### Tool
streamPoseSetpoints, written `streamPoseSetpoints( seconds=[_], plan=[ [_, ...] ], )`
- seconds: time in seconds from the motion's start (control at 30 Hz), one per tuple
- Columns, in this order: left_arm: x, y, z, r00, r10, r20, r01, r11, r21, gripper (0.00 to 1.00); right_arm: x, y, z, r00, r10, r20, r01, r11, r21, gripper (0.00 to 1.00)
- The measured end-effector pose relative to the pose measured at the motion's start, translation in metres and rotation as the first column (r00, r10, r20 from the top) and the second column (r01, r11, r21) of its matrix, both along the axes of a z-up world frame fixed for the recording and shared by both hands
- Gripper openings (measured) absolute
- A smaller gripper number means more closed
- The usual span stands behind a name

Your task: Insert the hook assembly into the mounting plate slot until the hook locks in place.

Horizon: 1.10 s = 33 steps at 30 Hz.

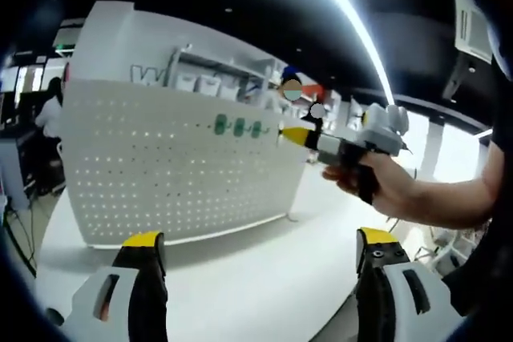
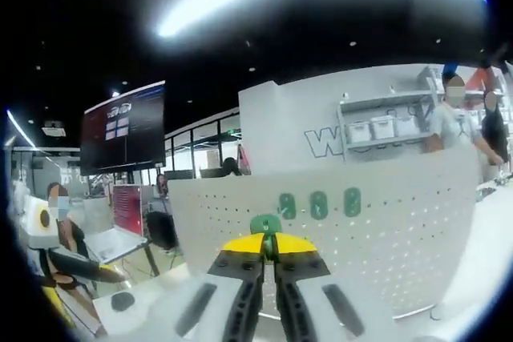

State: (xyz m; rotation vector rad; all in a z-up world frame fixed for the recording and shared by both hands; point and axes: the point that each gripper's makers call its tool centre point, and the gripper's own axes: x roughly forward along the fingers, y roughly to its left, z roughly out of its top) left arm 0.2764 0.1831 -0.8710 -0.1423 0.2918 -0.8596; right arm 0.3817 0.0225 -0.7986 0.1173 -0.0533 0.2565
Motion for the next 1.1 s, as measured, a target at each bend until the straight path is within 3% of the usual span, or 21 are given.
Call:
streamPoseSetpoints(
  seconds=[0.47, 1.1],
  plan=[
    [0.007, 0.008, -0.008, 0.999, 0.027, -0.025, -0.027, 1.0, 0.014, 1.0, 0.037, -0.055, 0.002, 0.988, -0.151, 0.033, 0.151, 0.988, 0.011, 0.0],
    [0.021, 0.014, -0.017, 0.997, 0.055, -0.055, -0.054, 0.998, 0.019, 0.99, 0.081, -0.111, 0.0, 0.959, -0.279, 0.058, 0.277, 0.96, 0.026, 0.0]
  ],
)
